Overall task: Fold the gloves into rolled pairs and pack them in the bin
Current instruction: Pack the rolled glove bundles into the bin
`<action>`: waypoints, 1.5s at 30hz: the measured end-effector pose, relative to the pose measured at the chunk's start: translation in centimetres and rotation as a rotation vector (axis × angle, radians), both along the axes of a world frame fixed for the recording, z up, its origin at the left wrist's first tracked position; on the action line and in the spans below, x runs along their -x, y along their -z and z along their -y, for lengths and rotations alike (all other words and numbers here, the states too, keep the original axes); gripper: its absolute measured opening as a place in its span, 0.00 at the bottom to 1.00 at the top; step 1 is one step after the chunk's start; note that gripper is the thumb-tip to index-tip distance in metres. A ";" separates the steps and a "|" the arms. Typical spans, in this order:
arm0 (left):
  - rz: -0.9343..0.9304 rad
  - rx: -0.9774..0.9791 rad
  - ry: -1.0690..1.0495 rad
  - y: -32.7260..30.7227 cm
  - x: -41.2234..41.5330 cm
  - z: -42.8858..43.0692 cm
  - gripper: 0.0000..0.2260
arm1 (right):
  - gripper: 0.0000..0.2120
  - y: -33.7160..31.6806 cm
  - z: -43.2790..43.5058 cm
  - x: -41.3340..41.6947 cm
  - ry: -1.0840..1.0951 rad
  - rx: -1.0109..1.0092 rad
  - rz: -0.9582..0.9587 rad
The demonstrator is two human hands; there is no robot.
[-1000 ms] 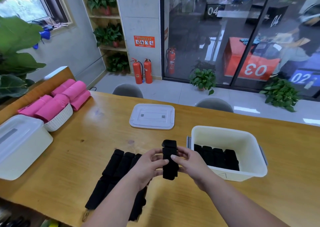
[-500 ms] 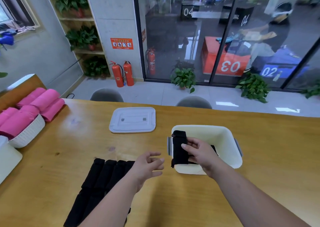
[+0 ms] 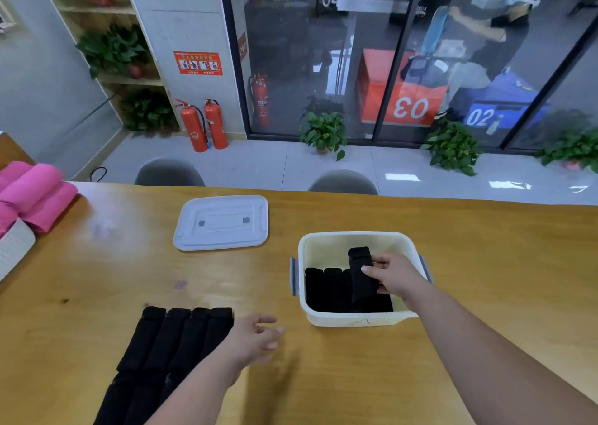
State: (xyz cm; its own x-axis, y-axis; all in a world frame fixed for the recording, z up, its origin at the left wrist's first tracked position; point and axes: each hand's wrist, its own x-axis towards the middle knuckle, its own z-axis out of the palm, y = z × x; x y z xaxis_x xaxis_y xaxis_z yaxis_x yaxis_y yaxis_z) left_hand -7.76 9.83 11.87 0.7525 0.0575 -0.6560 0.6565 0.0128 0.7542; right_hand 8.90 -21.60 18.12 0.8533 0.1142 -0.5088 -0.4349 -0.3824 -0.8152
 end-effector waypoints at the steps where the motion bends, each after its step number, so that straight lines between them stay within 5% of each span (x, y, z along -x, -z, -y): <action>1: -0.008 -0.007 0.001 0.3 0.0 -0.1 0.19 | 0.12 0.6 -0.1 -0.4 -0.016 0.038 -0.006; 14: -0.082 -0.066 0.056 2.1 -0.7 -0.3 0.18 | 0.06 4.1 -6.8 -1.3 -0.250 0.278 0.003; 24: -0.088 -0.087 0.070 2.4 -0.2 -0.7 0.19 | 0.06 6.0 -9.5 -0.9 -0.193 0.177 -0.148; 34: -0.086 -0.111 0.076 2.3 0.1 -0.9 0.17 | 0.16 5.5 -10.0 -1.0 -0.398 0.789 0.125; 45: -0.004 -0.166 0.060 0.6 1.1 -1.9 0.20 | 0.16 1.5 -10.0 -1.2 -0.243 0.587 0.286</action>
